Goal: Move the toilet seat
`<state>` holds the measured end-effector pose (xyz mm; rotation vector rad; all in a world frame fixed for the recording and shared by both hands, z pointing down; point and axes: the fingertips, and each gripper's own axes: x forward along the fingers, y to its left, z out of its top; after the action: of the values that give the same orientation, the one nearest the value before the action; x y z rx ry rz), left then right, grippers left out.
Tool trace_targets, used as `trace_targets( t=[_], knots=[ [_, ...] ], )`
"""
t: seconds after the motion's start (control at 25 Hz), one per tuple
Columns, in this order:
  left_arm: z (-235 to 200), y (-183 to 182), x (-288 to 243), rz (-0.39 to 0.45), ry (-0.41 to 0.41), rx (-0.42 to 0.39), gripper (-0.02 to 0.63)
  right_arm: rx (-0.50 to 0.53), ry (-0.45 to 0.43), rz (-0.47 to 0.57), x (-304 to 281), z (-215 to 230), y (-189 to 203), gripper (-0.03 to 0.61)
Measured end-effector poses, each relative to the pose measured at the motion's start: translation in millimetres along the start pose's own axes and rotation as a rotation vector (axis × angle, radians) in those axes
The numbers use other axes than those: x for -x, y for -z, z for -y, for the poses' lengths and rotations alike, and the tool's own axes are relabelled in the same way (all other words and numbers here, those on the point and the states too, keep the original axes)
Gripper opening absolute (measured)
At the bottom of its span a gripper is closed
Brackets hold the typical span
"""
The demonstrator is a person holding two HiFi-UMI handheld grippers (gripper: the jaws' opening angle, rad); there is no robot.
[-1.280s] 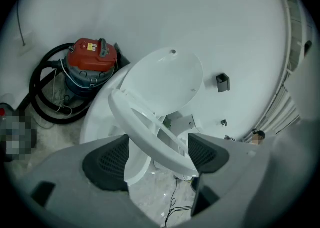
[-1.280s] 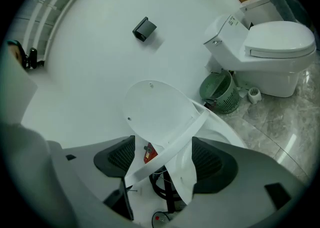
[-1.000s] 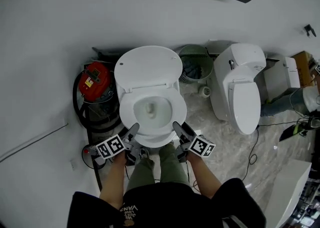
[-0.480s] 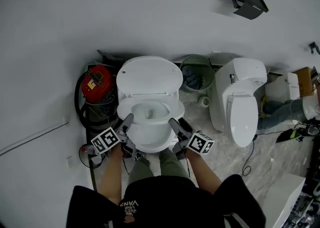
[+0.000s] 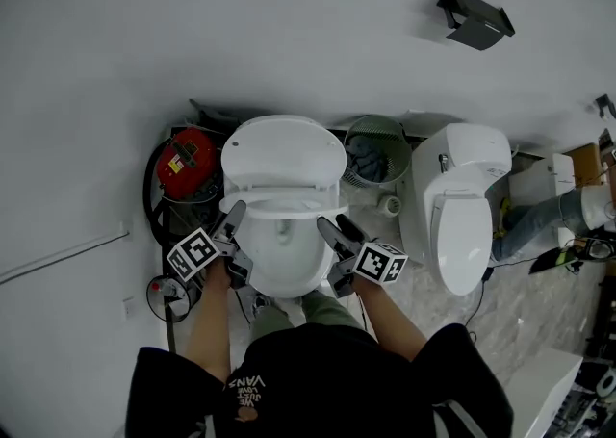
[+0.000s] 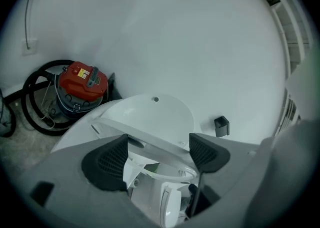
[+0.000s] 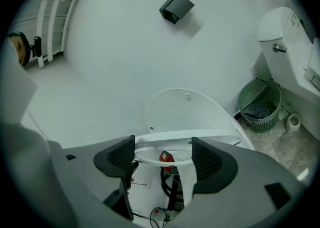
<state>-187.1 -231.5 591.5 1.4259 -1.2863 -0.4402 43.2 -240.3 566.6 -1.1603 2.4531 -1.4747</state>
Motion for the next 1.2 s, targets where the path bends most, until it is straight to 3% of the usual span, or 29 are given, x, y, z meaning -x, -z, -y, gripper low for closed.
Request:
trace_targets(
  t=[0.28, 0.4, 0.68, 0.96, 1.2],
  knots=[
    [15.4, -14.2, -5.1, 0.062, 0.004, -0.046, 0.356, 0.064, -0.041, -0.04, -10.6, -2.2, -16.0, 0.342],
    [23.3, -19.9, -4.8, 0.097, -0.013, -0.117, 0.3, 0.096, -0.049, -0.057, -15.4, -1.0, -23.5, 0.343],
    [43.1, -27.9, 10.4, 0.129, -0.04, -0.278, 0.27, 0.165, -0.052, -0.083, -29.2, 0.7, -36.5, 0.344],
    [58.3, -27.0, 34.5, 0.144, -0.053, -0.391, 0.13, 0.211, -0.051, -0.091, -44.6, 1.9, -50.8, 0.342],
    [61.5, -24.8, 58.3, 0.182, -0.086, -0.431, 0.038, 0.258, -0.041, -0.106, -58.2, 5.9, -61.0, 0.342]
  ],
)
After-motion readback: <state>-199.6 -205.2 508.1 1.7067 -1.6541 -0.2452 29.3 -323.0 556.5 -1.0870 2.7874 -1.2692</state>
